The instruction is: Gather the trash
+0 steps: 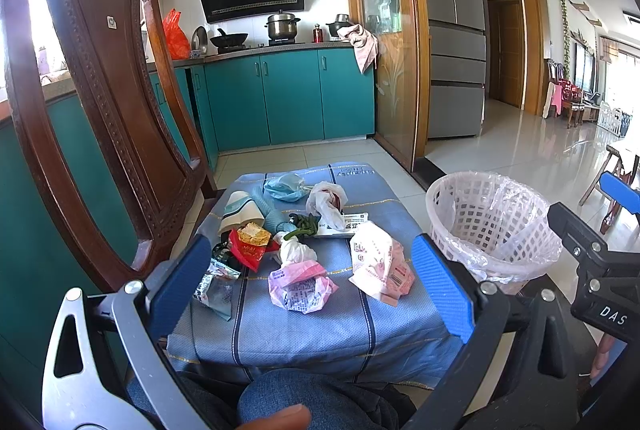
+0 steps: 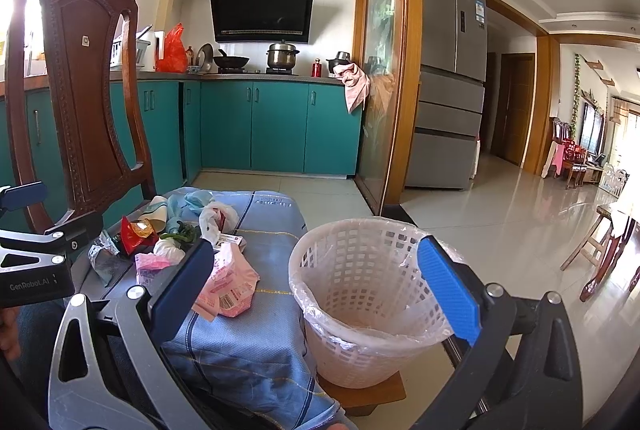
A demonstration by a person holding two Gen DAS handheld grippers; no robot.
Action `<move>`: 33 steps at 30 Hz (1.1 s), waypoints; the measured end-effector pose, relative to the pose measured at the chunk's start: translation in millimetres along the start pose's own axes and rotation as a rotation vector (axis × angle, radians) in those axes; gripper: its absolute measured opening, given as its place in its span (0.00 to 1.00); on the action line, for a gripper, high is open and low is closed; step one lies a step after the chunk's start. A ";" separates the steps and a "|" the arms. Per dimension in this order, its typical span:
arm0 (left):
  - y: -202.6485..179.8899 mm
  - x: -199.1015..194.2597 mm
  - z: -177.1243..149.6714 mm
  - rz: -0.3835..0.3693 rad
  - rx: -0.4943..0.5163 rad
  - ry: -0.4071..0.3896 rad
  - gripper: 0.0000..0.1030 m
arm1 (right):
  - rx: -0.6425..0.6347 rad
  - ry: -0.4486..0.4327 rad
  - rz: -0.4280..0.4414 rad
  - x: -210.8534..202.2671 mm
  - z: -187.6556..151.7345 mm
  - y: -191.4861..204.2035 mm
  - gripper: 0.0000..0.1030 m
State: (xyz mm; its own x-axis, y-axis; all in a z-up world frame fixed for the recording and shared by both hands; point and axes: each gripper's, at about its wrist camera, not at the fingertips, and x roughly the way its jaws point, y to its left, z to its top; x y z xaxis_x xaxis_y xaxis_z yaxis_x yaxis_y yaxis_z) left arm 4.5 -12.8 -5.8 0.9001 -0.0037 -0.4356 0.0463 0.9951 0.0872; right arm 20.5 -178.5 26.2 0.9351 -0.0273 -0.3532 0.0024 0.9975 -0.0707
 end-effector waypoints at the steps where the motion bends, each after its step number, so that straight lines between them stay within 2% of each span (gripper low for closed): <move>1: 0.0 0.0 0.0 0.000 0.000 0.000 0.97 | 0.000 0.000 0.000 -0.3 -0.2 -0.3 0.97; 33: 0.3 0.1 -0.2 0.000 -0.001 0.001 0.97 | -0.004 0.008 -0.002 -2.0 -1.9 -0.9 0.97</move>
State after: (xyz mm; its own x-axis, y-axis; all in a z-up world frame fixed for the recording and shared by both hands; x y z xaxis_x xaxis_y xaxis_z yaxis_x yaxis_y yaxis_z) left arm 4.5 -12.5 -6.0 0.8999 -0.0033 -0.4361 0.0455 0.9952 0.0864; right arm 18.0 -179.5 25.3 0.9324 -0.0303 -0.3603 0.0031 0.9971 -0.0756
